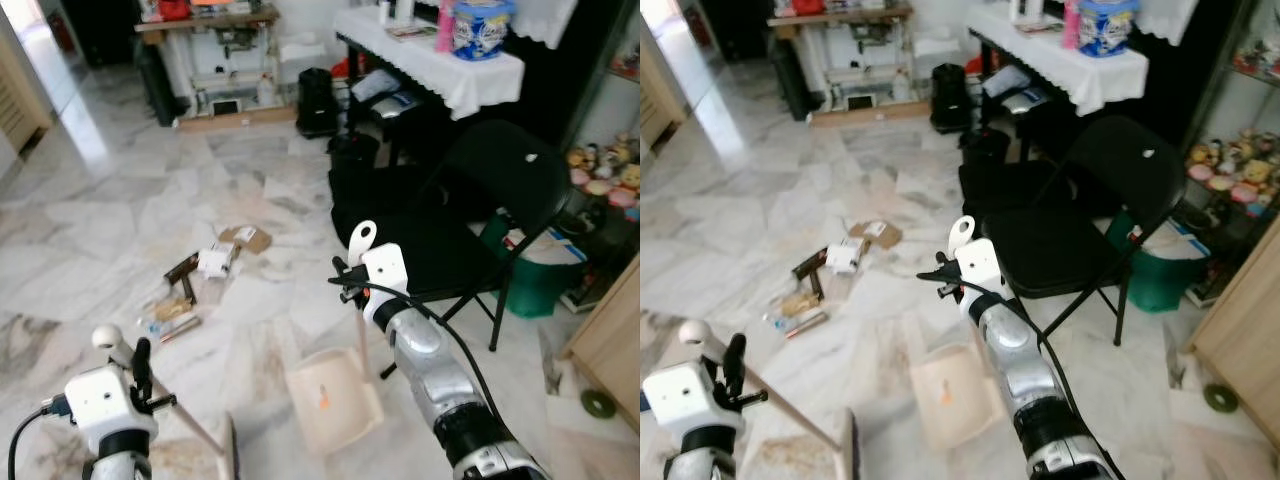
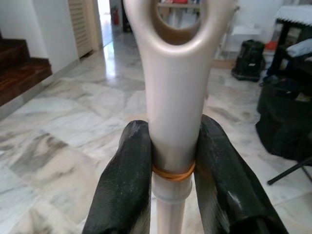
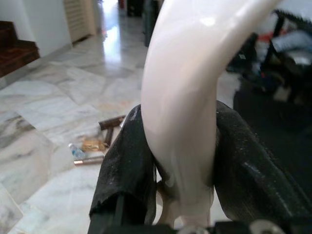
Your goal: Sweep floor
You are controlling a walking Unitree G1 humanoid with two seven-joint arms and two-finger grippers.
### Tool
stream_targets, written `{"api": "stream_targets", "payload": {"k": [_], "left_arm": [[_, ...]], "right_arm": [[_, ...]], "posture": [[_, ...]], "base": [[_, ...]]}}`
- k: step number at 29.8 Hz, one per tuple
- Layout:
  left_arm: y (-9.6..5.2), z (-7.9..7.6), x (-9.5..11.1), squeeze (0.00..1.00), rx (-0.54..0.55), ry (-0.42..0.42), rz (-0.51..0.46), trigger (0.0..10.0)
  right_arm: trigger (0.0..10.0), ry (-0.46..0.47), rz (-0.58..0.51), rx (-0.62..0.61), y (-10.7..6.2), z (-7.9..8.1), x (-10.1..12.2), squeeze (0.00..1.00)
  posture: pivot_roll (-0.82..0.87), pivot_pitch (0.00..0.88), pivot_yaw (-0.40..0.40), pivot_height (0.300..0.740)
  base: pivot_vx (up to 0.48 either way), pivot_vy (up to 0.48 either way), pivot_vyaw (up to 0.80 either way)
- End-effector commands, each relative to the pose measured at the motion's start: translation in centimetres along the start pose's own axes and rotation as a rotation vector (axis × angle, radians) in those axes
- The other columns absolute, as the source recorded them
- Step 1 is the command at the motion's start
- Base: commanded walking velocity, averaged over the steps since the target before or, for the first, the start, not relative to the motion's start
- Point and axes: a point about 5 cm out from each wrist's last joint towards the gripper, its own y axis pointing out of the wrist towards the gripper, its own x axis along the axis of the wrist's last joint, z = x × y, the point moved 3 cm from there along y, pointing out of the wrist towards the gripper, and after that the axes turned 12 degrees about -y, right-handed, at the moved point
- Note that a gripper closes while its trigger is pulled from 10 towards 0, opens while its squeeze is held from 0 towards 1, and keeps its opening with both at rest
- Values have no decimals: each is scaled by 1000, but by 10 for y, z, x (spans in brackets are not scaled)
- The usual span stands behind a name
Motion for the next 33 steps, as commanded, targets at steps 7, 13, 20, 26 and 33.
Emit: {"api": "stream_targets", "payload": {"k": [7, 13, 20, 26, 33], "left_arm": [[7, -12, 11, 0, -28, 39, -80, 10000], [11, -11, 10, 0, -11, 37, -92, 10000], [14, -16, 11, 0, -48, 76, -100, 10000], [16, -18, 7, 0, -79, 96, -88, 10000], [21, -15, 5, 0, -45, 79, -99, 10000]], "right_arm": [[10000, -1, -28, -42, 7, -4, 7, 0], [10000, -23, -31, -13, 8, -2, 6, 0], [10000, -22, -22, -28, 4, -4, -2, 0], [10000, -19, 32, -86, -5, -16, -20, 0], [10000, -43, 12, -72, -9, -24, -17, 0]], "posture": [[-116, 0, 68, 740], [-128, 0, 49, 740], [-117, 0, 54, 740], [-147, 0, 58, 740], [-188, 0, 22, 740]], "base": [[0, 0, 0], [0, 0, 0], [0, 0, 0], [0, 0, 0], [0, 0, 0]]}}
